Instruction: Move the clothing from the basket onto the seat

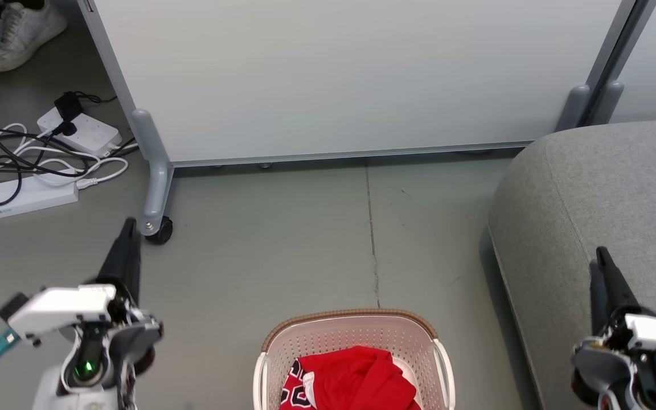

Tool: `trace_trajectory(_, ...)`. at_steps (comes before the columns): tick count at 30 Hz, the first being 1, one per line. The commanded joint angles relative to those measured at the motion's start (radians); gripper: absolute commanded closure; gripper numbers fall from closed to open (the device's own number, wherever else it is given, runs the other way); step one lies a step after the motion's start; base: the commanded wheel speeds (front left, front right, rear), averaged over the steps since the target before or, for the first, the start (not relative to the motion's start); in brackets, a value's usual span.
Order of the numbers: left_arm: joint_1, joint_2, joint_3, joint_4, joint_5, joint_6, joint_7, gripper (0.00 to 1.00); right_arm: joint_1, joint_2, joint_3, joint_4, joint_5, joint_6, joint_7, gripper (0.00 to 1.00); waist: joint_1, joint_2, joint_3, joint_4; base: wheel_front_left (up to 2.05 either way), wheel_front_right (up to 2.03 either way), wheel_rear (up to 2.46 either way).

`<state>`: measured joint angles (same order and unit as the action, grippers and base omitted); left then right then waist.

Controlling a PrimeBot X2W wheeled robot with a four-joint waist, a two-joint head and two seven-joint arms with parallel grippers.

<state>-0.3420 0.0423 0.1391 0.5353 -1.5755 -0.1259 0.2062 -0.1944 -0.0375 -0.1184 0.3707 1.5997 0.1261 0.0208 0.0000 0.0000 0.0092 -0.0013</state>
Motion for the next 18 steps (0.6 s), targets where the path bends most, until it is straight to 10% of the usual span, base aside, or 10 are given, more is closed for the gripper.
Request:
trace_trajectory(1,0.004,-0.001,0.000,0.000,0.000,0.000,-0.001,0.00,0.002,0.001,0.000,0.001,0.000,0.000,-0.001,0.00,0.0000,0.0000,0.000,0.000,0.00,0.00,0.00)
trace_trajectory(18,0.064,0.002,-0.018,-0.071,0.016,-0.001,-0.103,0.00,0.024,-0.007,0.030,-0.055,-0.087,0.001,-0.063,0.00,0.0000,0.0000,-0.014,0.000,0.00,0.00,0.00)
